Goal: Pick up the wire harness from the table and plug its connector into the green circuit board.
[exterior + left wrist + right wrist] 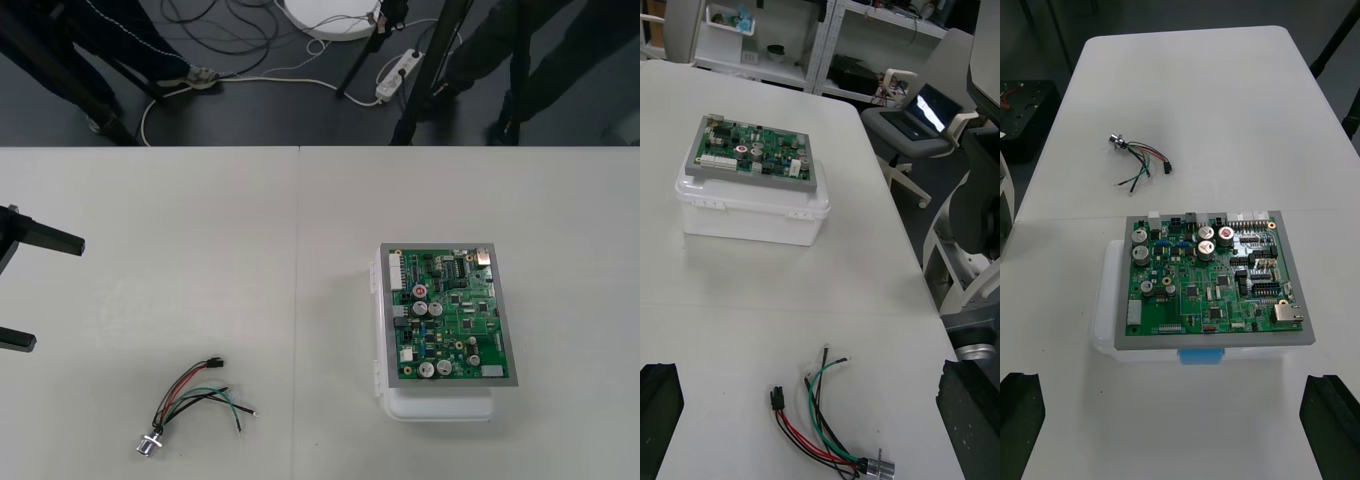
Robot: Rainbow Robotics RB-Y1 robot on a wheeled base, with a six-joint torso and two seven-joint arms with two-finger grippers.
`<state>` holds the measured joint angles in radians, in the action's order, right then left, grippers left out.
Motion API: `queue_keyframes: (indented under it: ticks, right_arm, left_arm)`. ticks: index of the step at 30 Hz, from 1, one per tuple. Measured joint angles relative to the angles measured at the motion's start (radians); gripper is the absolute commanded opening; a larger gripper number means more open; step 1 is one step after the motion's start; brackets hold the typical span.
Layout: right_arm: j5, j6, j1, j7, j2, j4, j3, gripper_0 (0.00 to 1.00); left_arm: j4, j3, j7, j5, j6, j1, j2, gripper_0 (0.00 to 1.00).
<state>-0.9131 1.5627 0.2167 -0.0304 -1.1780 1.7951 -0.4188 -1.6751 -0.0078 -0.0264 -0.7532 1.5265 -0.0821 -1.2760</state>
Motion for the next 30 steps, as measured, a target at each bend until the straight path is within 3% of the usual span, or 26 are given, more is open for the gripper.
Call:
queue_keyframes:
  ticks: [30]
  right_arm:
    - [0.000, 0.000, 0.000, 0.000, 0.000, 0.000, 0.000, 1.00]
  left_arm:
    - [0.000, 0.000, 0.000, 0.000, 0.000, 0.000, 0.000, 1.00]
